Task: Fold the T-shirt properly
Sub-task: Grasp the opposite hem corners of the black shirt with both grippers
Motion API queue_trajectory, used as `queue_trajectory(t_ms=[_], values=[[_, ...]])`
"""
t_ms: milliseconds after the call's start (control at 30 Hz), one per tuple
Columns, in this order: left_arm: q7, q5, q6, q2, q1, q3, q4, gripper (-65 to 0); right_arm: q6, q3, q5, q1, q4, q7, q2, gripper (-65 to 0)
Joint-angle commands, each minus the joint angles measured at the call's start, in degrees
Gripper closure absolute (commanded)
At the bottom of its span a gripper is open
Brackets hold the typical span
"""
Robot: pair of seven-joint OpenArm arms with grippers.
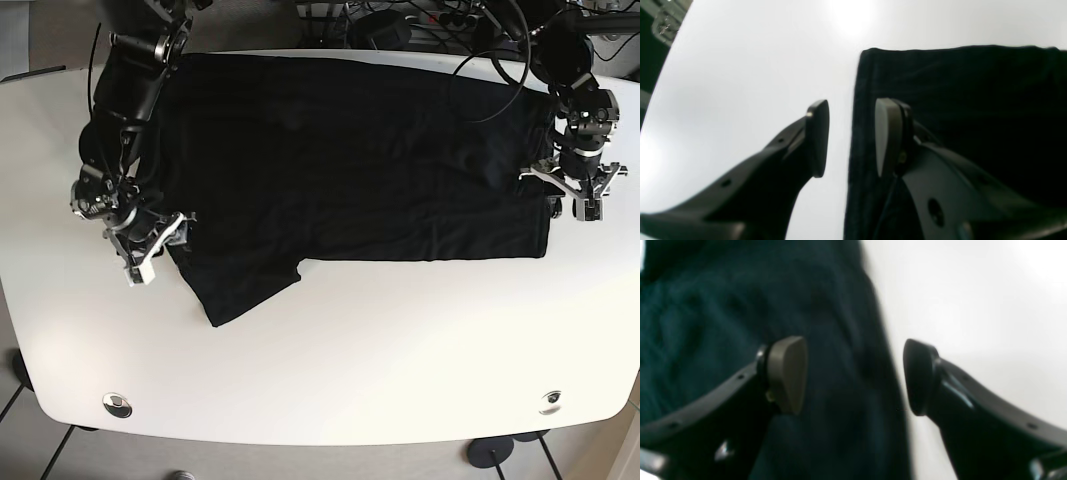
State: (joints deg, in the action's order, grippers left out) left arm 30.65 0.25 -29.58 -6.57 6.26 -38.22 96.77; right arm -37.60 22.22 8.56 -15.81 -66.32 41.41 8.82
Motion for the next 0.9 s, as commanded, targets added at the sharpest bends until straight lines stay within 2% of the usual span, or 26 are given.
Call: queue_trajectory(t_ms=[33,167,200,300,400,433,600,833,900], values=[[-1.1,-0.3,0.1,-0.9,-1.1,1.7,0.8,-21.5,-0.24,-2.0,0.5,-3.1,4.8,-5.5,2.1,-43.0],[-1.2,-0.3,0.2,-1.1,-3.7,2.9,-3.5,-21.5,-0.24,-4.0,0.7,-3.9,8.0,-6.1,2.0,-42.5],[-1.2,-0.3,0.2,-1.1,-4.9,2.5,-4.9,-21.5,-0.24,-4.7,0.7,-3.8,8.0,-6.1,1.9,-40.4],[-1.3,-0.3,0.3,-1.6,-8.6,-0.6,-10.2,-21.7,-0.24,-5.8,0.5,-3.7,8.3,-6.1,0.7,-24.3],[-1.2,-0.3,0.4,-4.8,-13.6,-1.4,-18.0,-21.8,-0.15,-6.0,0.5,-3.7,8.3,-6.1,0.5,-7.0],[-1.2,-0.3,0.4,-6.4,-15.7,-1.4,-21.8,-23.7,-0.15,-6.0,0.4,-3.7,8.3,-6.1,0.5,-1.9],[-1.2,-0.6,0.4,-10.8,-22.0,-1.4,-34.6,-43.8,-0.15,-5.8,0.5,-3.8,8.3,-6.1,0.5,-2.2],[-1.4,-0.7,-0.6,-12.3,-26.4,0.5,-47.9,-44.6,-0.15,-5.8,0.8,-3.7,8.3,-6.1,0.4,-2.2],[-1.2,-0.8,-3.3,-11.9,-26.4,3.6,-48.1,-44.6,-0.15,-5.8,0.8,-3.7,8.2,-6.1,-0.3,-2.2]])
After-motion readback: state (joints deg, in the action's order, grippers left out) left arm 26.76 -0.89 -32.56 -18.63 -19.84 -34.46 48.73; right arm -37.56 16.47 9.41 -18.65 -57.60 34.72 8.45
